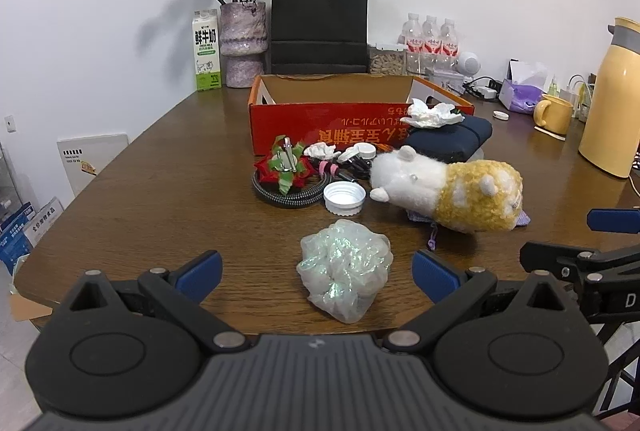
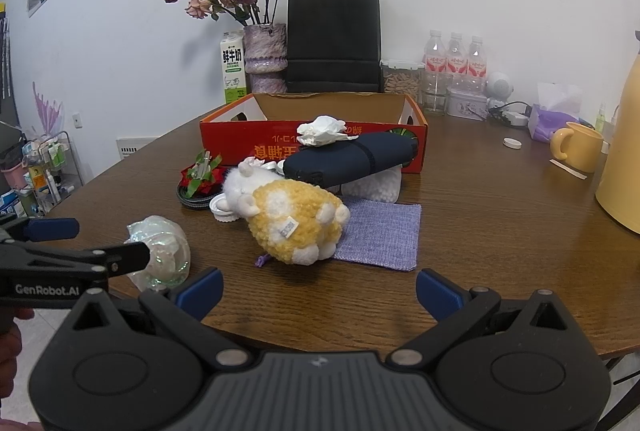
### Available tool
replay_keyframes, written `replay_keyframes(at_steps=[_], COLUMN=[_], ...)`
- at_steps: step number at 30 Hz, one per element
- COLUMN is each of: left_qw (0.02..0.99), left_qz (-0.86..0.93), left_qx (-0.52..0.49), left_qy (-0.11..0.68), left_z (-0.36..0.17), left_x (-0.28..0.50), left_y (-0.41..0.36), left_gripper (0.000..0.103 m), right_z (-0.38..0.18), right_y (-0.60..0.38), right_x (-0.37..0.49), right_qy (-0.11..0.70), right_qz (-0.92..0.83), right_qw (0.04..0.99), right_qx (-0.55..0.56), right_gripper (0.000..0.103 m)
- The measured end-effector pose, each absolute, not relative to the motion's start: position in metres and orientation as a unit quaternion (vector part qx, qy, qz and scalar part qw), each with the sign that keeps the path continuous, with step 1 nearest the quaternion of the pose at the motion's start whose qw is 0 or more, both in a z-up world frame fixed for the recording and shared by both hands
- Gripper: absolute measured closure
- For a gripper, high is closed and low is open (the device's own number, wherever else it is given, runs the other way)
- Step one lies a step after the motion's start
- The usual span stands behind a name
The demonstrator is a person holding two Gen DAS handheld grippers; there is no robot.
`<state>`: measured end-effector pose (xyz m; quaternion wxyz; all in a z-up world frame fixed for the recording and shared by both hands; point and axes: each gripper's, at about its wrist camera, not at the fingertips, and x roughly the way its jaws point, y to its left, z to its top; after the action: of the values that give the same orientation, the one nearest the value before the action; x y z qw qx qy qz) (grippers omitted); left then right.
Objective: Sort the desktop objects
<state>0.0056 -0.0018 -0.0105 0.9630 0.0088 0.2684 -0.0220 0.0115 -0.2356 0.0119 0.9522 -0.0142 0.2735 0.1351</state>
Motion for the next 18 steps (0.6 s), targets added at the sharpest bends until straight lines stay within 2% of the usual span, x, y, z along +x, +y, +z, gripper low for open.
replay_keyframes(at_steps=[9,12,18], left_qw=[0.961,0.960,0.956], left_qz=[-0.028,-0.036,-0.049], left_qx=[0.020,0.023,0.019], left_qy=[0.274,0.276,0.289], left_z=[-0.015,-0.016,-0.021], left_x=[0.017,0.022,0.031], left_y=[-0.005,-0.007,-0.008], left_gripper=[0.001,0.005,0.024], right_z=[0.006,0.004,-0.002], right_y=[-0.233,-0.233,-0.231], right_x=[0.020,0.023,0.033], right_qy=[0.280,0.281,0.287], right_qz=[0.142,0.142,0.142], right_qw=[0.949,0.949,0.947], right_qx=[-0.020,-0.022,-0.023], right_gripper=[0.000,0.000,0.000])
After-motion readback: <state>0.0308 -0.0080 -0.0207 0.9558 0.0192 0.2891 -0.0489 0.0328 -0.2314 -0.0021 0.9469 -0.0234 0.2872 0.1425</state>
